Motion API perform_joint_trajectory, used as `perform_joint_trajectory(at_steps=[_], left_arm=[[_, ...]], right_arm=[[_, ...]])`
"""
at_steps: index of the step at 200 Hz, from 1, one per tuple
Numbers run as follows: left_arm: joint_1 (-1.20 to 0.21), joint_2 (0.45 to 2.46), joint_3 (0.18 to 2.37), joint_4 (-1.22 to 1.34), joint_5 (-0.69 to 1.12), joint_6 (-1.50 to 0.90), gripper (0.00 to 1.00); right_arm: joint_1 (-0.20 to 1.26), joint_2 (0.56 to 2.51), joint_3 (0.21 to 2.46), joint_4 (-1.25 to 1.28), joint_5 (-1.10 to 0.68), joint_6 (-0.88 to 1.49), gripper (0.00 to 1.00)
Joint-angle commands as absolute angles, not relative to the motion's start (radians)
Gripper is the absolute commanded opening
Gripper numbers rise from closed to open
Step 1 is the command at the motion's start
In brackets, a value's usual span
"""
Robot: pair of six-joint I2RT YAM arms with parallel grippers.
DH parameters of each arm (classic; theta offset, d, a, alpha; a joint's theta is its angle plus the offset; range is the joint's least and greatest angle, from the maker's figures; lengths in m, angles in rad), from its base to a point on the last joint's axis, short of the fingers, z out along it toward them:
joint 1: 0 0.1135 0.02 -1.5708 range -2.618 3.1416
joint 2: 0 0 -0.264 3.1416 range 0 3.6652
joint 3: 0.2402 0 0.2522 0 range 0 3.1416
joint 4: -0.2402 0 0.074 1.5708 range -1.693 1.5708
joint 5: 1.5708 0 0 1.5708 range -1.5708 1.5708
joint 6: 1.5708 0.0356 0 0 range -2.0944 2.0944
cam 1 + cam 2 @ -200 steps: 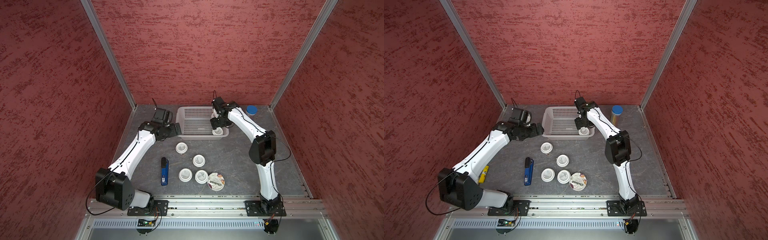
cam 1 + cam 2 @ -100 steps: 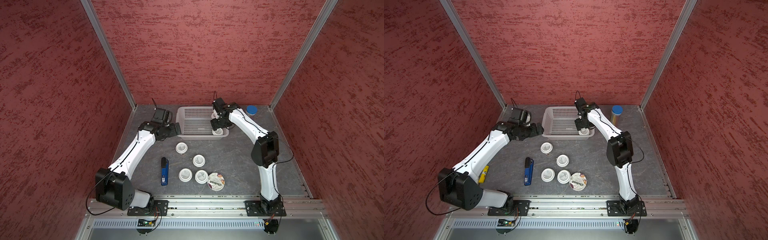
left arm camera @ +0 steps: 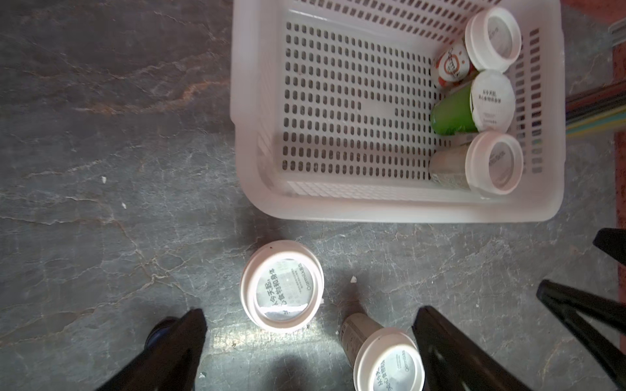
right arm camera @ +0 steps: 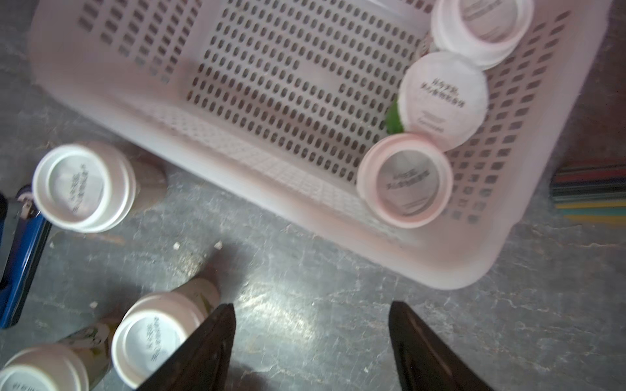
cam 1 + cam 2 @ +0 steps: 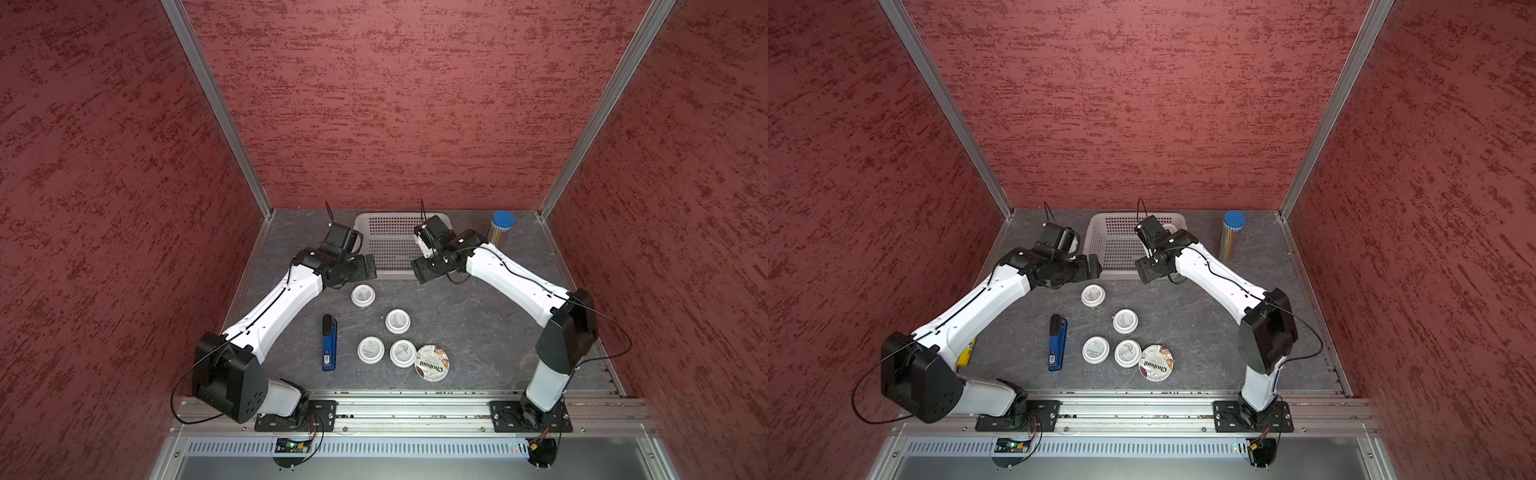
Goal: Put the yogurt in the basket
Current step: Pick up the yogurt from the center of the board.
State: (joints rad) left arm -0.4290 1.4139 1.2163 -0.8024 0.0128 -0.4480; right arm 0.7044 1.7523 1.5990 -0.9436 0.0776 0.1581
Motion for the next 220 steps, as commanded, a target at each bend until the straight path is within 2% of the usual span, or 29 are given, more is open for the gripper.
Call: perform_joint_trajectory(at_steps=[1, 36, 61, 111, 145, 183, 220], left_arm=[[-0.457, 1.397, 1.175, -0.772, 0.002, -0.478, 1.00], [-0.468, 1.355, 1.106, -0.738, 0.052, -0.503, 0.95], [-0.515, 1.335, 1.081, -0.724, 0.080, -0.484, 0.94], [-0.752, 1.398, 1.102, -0.700, 0.109, -0.435, 0.87], [-0.866, 1.512, 1.180, -0.750, 0.069, -0.439, 0.83], [-0.911, 1.594, 1.258, -0.859, -0.036, -0.482, 0.83], [-0.918, 1.560, 1.271, -0.888, -0.103, -0.525, 0.85]], right_arm=[[0.795, 1.695, 1.502, -0.837, 0.039, 0.193, 0.76], [0.911, 1.652, 1.373, -0.741, 0.004, 0.228, 0.77], [0.910, 1.596, 1.281, -0.700, 0.069, 0.255, 0.78], [0.762, 1.376, 1.064, -0.519, 0.156, 0.302, 0.80], [0.637, 1.355, 1.043, -0.466, 0.126, 0.254, 0.80], [0.591, 1.366, 1.061, -0.450, 0.114, 0.212, 0.80], [0.565, 1.361, 1.022, -0.436, 0.104, 0.212, 0.81]])
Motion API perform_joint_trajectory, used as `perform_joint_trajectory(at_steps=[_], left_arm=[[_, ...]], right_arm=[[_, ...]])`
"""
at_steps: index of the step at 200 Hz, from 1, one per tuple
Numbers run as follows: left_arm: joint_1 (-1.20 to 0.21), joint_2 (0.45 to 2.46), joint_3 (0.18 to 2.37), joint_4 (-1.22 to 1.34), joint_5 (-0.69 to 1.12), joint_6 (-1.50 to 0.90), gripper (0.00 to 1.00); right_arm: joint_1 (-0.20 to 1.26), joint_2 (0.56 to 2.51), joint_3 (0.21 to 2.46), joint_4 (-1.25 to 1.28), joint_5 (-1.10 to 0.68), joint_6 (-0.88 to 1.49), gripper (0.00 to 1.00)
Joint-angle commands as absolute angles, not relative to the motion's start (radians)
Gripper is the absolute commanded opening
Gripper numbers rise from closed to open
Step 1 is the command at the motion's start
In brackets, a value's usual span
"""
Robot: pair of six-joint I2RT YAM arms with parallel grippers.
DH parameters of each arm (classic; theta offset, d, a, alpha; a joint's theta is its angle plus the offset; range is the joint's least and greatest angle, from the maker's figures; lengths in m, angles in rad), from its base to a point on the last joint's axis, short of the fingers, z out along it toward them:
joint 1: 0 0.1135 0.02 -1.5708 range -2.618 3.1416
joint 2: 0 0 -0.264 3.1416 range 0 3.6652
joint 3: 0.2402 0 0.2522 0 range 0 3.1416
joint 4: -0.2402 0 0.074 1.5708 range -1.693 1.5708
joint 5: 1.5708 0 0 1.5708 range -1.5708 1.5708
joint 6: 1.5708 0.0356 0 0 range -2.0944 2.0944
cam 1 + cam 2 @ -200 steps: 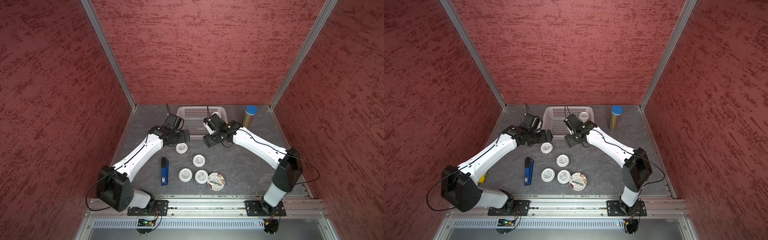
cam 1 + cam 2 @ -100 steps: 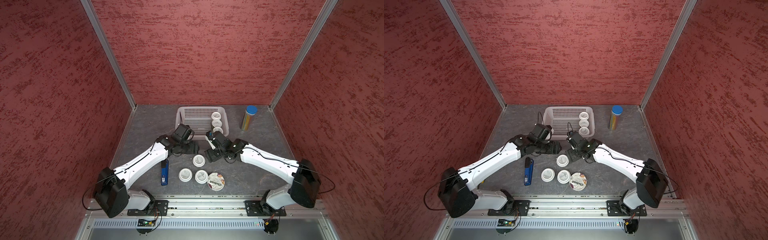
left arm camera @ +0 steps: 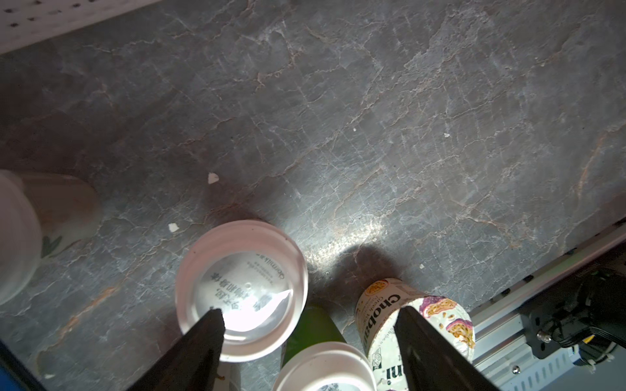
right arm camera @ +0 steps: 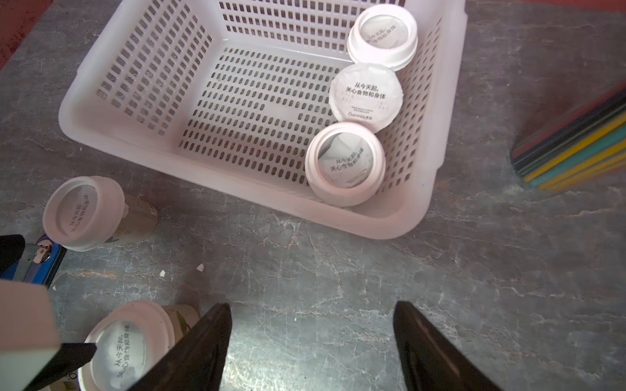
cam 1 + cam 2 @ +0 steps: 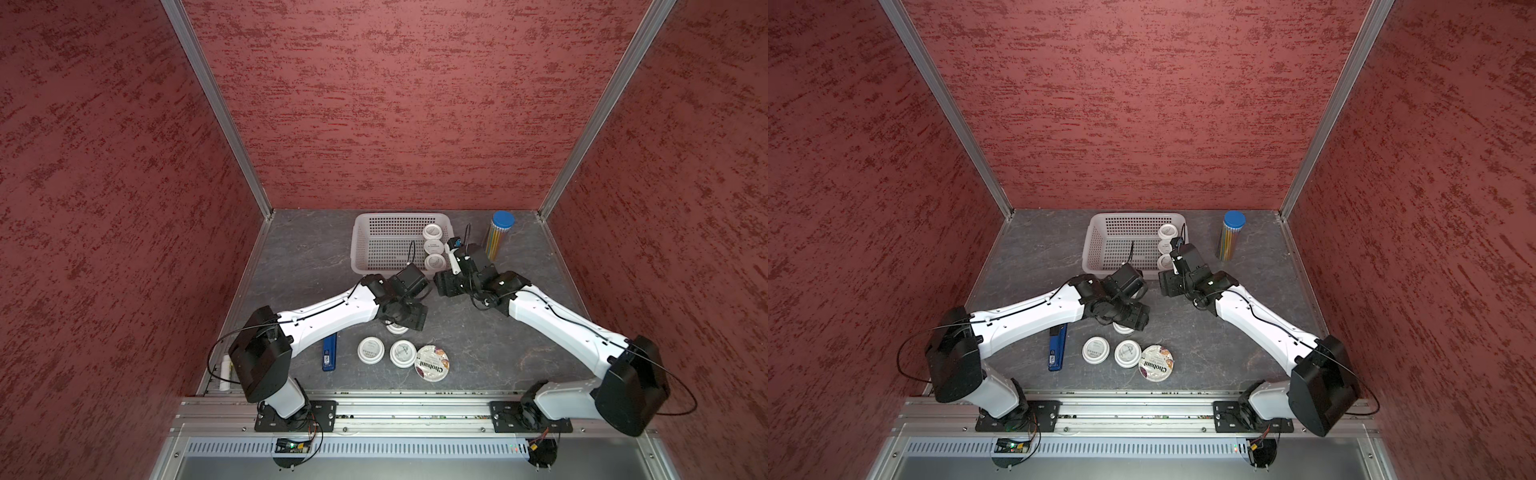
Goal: Put the yogurt in the basket
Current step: Pick up the yogurt from the center of the board.
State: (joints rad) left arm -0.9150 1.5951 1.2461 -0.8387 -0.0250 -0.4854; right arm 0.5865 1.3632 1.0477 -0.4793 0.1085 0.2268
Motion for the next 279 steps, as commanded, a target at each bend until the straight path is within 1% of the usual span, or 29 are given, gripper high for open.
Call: perform_joint_trajectory(at_steps=[1, 18, 52, 83, 149, 209, 279], left_arm=[[-0.918, 1.558, 1.270, -0.889, -0.105, -0.526, 0.85], [-0.912, 1.558, 1.267, -0.894, -0.123, -0.539, 0.86], [-0.907, 1.621, 1.286, -0.918, -0.129, -0.545, 0.85], [-0.894, 1.635, 1.275, -0.903, -0.114, -0.544, 0.85], [-0.883, 1.666, 1.266, -0.890, -0.078, -0.540, 0.80], [-0.898, 1.680, 1.275, -0.922, -0.096, -0.543, 0.79], [-0.912, 1.703, 1.293, -0.944, -0.118, -0.546, 0.75]], right_arm=[[0.565, 1.360, 1.020, -0.435, 0.104, 0.212, 0.81], [0.549, 1.350, 0.995, -0.422, 0.106, 0.222, 0.81], [0.515, 1.324, 0.938, -0.379, 0.120, 0.245, 0.81], [0.502, 1.339, 0.924, -0.369, 0.102, 0.250, 0.81], [0.498, 1.369, 0.943, -0.370, 0.089, 0.247, 0.81], [0.495, 1.397, 0.954, -0.364, 0.072, 0.246, 0.81], [0.491, 1.399, 0.949, -0.367, 0.068, 0.245, 0.81]])
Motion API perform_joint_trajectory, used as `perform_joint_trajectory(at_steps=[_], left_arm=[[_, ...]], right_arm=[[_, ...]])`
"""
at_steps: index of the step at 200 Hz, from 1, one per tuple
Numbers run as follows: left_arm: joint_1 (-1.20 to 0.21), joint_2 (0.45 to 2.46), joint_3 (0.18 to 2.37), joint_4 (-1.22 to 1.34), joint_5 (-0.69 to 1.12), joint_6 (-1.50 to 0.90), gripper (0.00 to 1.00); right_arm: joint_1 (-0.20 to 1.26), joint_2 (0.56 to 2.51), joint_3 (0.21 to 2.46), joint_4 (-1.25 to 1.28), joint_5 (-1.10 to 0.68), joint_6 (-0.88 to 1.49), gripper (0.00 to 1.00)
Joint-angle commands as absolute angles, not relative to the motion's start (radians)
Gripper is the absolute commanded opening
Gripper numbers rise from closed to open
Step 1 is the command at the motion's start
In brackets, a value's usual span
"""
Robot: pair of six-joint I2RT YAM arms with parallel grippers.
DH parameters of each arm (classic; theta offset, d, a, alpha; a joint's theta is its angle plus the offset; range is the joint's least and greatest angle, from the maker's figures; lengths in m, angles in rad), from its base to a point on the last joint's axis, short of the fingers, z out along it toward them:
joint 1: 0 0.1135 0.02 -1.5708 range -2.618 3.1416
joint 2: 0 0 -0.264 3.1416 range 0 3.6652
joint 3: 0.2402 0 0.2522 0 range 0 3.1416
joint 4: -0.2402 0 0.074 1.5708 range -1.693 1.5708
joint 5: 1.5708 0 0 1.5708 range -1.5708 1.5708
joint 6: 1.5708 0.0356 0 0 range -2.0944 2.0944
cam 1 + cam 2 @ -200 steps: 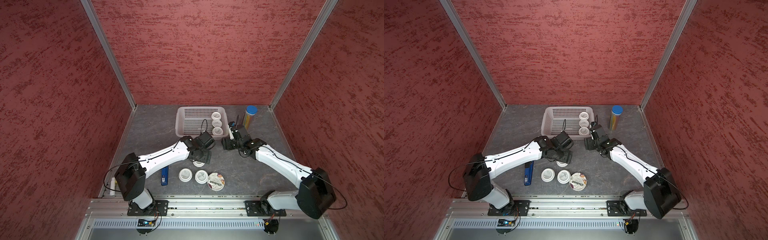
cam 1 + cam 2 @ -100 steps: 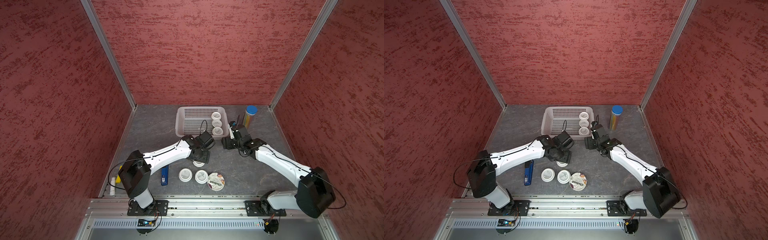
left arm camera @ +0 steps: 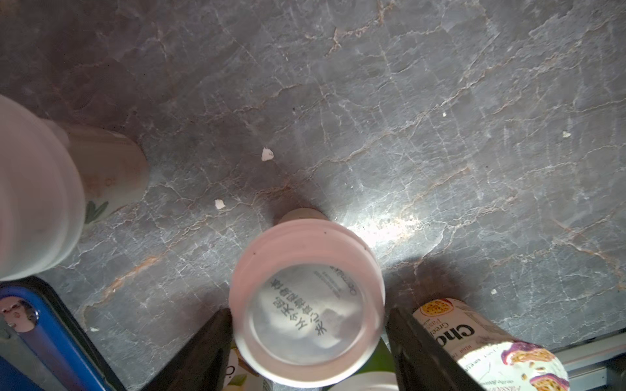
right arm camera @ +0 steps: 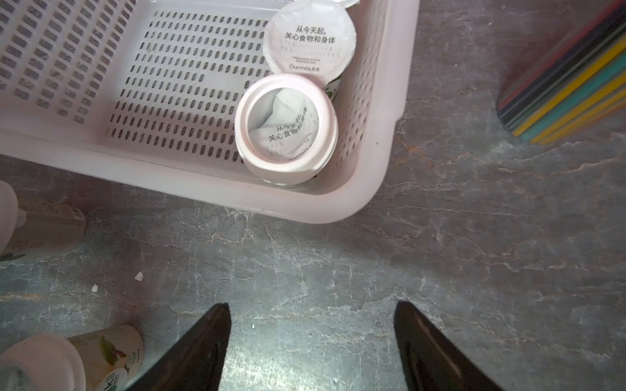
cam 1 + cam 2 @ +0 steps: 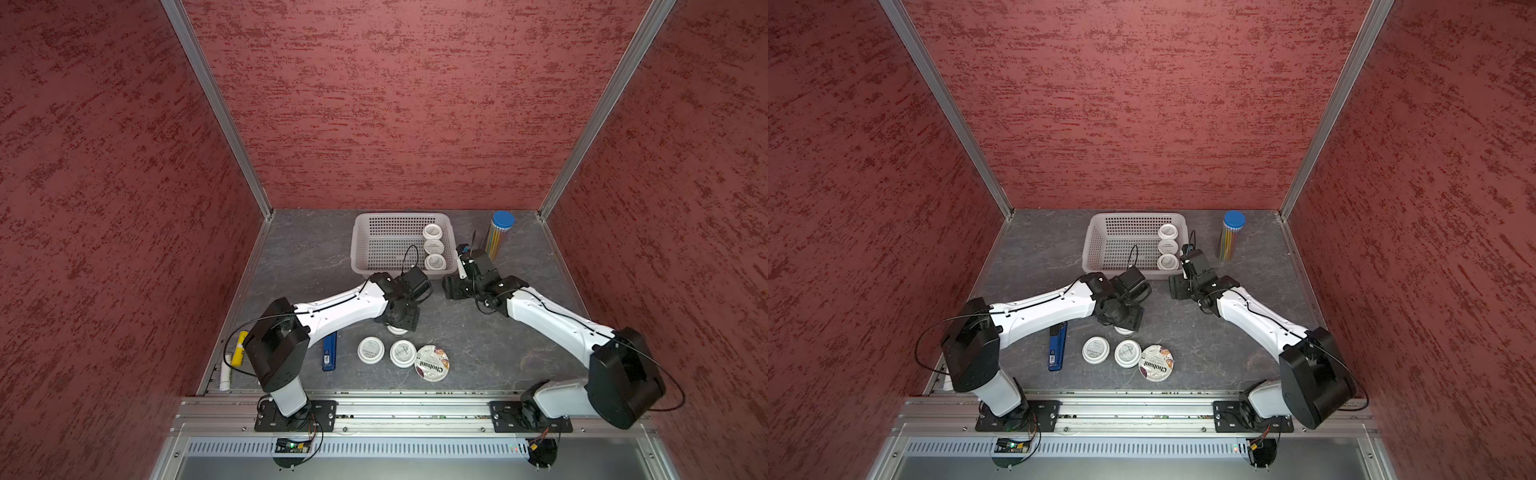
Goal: Put the yogurt in the basket
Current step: Pick up the yogurt from the center of the board.
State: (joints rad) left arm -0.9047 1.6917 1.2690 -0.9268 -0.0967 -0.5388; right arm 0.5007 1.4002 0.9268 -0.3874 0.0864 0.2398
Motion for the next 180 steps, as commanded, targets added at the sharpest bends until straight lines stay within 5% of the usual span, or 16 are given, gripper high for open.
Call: perform_joint_trajectory(at_steps=[1, 180], left_arm=[[-0.911, 1.703, 1.293, -0.945, -0.118, -0.546, 0.75], [-0.924, 1.718, 1.297, -0.966, -0.152, -0.547, 0.67]], right_arm=[[0.491, 1.399, 0.949, -0.366, 0.069, 0.245, 0.81], [0.482, 1.397, 0.948, -0.367, 0.060, 0.244, 0.81]])
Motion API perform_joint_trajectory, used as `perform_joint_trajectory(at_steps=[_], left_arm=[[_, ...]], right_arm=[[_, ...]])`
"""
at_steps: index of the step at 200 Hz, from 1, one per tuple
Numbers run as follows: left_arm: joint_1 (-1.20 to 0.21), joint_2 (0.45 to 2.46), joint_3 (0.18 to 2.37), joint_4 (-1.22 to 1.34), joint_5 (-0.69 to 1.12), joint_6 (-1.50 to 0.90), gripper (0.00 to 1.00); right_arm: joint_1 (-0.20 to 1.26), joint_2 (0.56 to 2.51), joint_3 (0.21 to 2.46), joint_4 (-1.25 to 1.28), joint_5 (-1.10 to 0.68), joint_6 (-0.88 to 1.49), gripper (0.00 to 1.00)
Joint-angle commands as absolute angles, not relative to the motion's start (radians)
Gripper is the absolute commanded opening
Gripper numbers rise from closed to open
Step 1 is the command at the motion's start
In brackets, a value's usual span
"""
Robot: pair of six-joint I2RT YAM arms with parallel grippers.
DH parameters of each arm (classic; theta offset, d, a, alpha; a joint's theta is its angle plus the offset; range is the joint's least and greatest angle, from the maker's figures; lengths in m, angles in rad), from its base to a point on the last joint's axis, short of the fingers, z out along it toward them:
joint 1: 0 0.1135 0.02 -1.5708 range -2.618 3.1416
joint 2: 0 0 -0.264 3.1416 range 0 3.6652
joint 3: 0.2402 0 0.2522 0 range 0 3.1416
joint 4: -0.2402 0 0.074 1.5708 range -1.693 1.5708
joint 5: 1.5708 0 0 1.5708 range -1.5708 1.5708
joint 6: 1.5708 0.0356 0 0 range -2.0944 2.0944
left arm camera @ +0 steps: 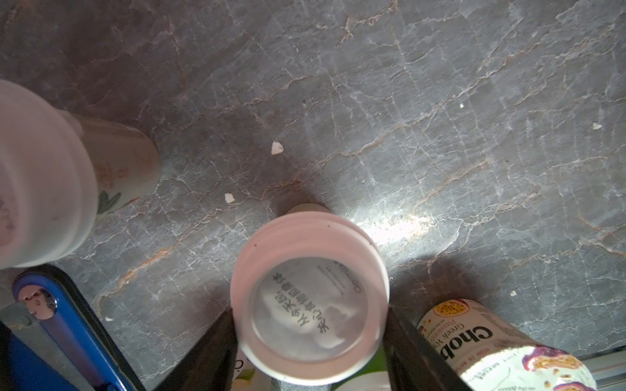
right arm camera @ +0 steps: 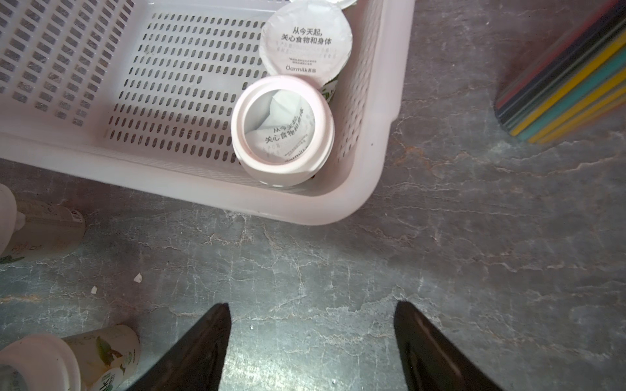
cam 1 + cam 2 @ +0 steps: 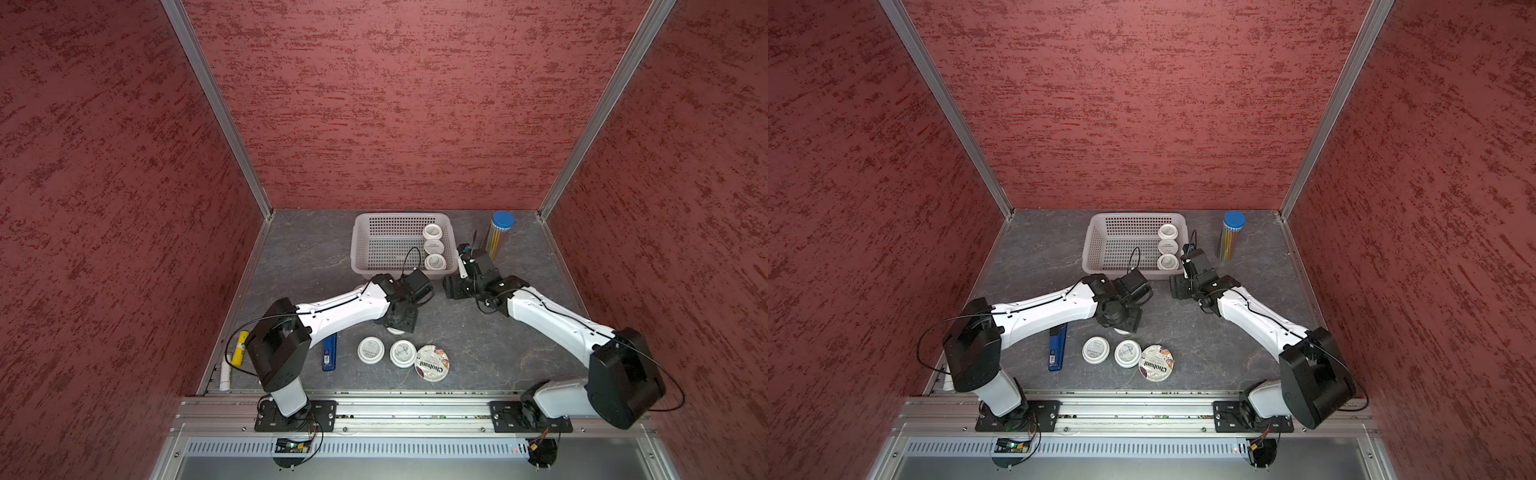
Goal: Put the yogurt in the basket
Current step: Pick up the yogurt from the center of the board.
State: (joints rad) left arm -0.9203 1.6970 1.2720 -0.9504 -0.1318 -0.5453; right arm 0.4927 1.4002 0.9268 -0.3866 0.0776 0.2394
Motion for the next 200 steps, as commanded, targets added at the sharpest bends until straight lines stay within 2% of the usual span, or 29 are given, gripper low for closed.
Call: perform_joint_trajectory(at_steps=[1, 123, 200], left_arm=[[-0.925, 1.718, 1.296, -0.966, -0.153, -0.547, 0.67], [-0.863, 1.676, 1.324, -0.945, -0.100, -0.519, 0.64], [-0.785, 1.674, 1.429, -1.000, -0.064, -0.468, 0.64]], right_arm=[[0.483, 1.396, 0.948, -0.367, 0.061, 0.242, 0.81], [0.470, 1.398, 0.961, -0.374, 0.066, 0.233, 0.81], [0.466, 1.396, 0.953, -0.361, 0.080, 0.238, 0.81]])
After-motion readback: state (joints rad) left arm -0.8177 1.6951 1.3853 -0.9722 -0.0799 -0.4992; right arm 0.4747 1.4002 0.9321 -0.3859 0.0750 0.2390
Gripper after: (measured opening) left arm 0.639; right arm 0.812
